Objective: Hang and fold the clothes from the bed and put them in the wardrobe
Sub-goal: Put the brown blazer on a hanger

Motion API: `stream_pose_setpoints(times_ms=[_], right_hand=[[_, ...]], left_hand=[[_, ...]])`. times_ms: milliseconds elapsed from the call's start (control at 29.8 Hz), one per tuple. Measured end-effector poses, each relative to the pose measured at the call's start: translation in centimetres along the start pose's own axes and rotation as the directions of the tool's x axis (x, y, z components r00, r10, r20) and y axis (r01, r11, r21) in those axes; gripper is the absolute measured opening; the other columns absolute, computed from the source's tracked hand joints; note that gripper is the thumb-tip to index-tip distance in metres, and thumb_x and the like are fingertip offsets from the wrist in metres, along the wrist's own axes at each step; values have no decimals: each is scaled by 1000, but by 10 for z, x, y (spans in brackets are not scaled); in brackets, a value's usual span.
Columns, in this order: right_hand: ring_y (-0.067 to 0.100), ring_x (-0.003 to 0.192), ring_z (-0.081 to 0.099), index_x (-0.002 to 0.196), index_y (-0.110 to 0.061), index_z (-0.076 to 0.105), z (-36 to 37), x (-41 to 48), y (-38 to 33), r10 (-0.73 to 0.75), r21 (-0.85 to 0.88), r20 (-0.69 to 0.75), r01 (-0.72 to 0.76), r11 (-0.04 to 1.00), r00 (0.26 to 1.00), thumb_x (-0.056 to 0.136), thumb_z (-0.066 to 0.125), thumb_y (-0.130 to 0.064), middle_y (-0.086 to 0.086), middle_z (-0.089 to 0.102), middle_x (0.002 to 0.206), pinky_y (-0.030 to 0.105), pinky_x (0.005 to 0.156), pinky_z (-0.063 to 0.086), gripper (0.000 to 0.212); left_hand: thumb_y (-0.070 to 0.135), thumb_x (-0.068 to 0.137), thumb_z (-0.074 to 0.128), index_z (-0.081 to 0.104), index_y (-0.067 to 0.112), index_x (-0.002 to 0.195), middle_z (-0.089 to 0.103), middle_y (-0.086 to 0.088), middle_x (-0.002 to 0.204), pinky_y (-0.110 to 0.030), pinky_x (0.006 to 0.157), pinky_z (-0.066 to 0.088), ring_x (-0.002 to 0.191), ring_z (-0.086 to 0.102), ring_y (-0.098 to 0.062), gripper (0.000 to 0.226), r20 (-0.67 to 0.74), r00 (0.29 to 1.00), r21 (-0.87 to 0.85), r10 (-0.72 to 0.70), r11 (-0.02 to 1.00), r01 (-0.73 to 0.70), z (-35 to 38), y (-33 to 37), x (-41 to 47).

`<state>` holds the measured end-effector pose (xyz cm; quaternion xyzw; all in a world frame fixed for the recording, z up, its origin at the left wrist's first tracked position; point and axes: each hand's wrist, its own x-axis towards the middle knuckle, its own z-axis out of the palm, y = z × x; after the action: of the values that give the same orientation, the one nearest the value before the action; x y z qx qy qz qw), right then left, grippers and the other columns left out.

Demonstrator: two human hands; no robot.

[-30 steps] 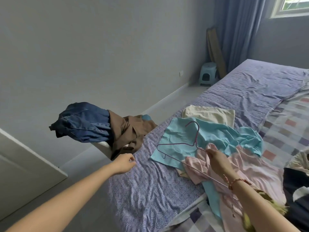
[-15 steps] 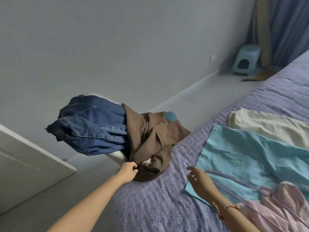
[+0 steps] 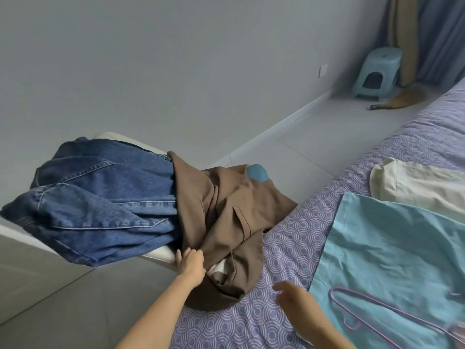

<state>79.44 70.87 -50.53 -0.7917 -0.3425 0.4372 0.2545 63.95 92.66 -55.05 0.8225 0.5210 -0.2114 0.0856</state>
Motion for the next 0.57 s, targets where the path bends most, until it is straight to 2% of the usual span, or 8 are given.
stream_pose_setpoints(times_ms=[67, 101, 201, 269, 336, 403, 470, 571], right_hand=[[-17, 54, 52, 98, -31, 56, 0, 3, -3, 13, 12, 8, -13, 1000, 1000, 91, 49, -14, -13, 56, 57, 7, 58, 38, 20], [-16, 54, 52, 99, -29, 58, -1, 5, -5, 8, 17, 9, -8, 1000, 1000, 90, 49, -13, -13, 57, 57, 6, 58, 38, 21], [-12, 54, 53, 98, -29, 59, -5, 2, -16, -19, 29, -11, 20, 999, 1000, 89, 47, -10, -3, 66, 74, 10, 57, 39, 24], [-5, 54, 54, 104, -24, 62, -9, -2, -25, -67, 43, -64, 70, 997, 996, 89, 47, -9, -3, 67, 79, 11, 57, 39, 27], [-1, 64, 54, 118, -20, 58, -15, -5, -38, -116, 25, -100, 119, 993, 988, 89, 47, -7, -7, 64, 85, 8, 62, 38, 34], [7, 86, 54, 134, -23, 45, -25, -22, -58, -208, -20, -147, 207, 978, 967, 89, 46, -4, -2, 59, 108, 11, 74, 40, 48], [15, 112, 47, 146, -29, 20, -36, -35, -76, -326, -115, -198, 309, 944, 924, 87, 52, -5, 2, 42, 135, 20, 92, 37, 72], [21, 138, 20, 147, -32, -8, -64, -62, -101, -462, -332, -293, 364, 870, 837, 81, 64, -21, 0, 9, 153, 28, 109, 20, 98]], left_hand=[[-1, 86, 47, 44, 26, 77, 57, -7, 107, -29, 89, 36, 110, 53, -27, 29, -80, 997, -154, 6, 988, -18, -4, -5, 0], [-7, 82, 43, 34, 26, 70, 54, -7, 94, -29, 76, 37, 97, 55, -29, 37, -107, 994, -274, 16, 961, -45, -5, -5, 3], [-9, 84, 47, 38, 21, 82, 51, -6, 83, -25, 69, 33, 84, 51, -24, 31, -179, 983, -581, -41, 811, -72, -24, -2, -3], [-7, 87, 51, 44, 18, 89, 54, -4, 81, -29, 74, 41, 84, 54, -25, 26, -137, 986, -798, -92, 600, -55, -51, 7, -18], [-9, 90, 48, 46, 18, 89, 57, -8, 82, -32, 68, 49, 78, 57, -22, 27, -39, 997, -967, -67, 254, -20, -83, 18, -36], [-9, 91, 46, 47, 14, 95, 60, -9, 82, -24, 59, 53, 70, 59, -15, 24, -33, 997, -999, 67, 34, -36, -127, 26, -73], [-8, 91, 47, 49, 12, 99, 62, -7, 80, -20, 54, 52, 65, 62, -9, 22, -64, 965, -998, 253, -25, -60, -166, 34, -110], [-4, 86, 53, 52, 11, 101, 63, -6, 82, -20, 57, 53, 68, 64, -9, 22, -103, 866, -995, 490, -67, -80, -216, 43, -178]])
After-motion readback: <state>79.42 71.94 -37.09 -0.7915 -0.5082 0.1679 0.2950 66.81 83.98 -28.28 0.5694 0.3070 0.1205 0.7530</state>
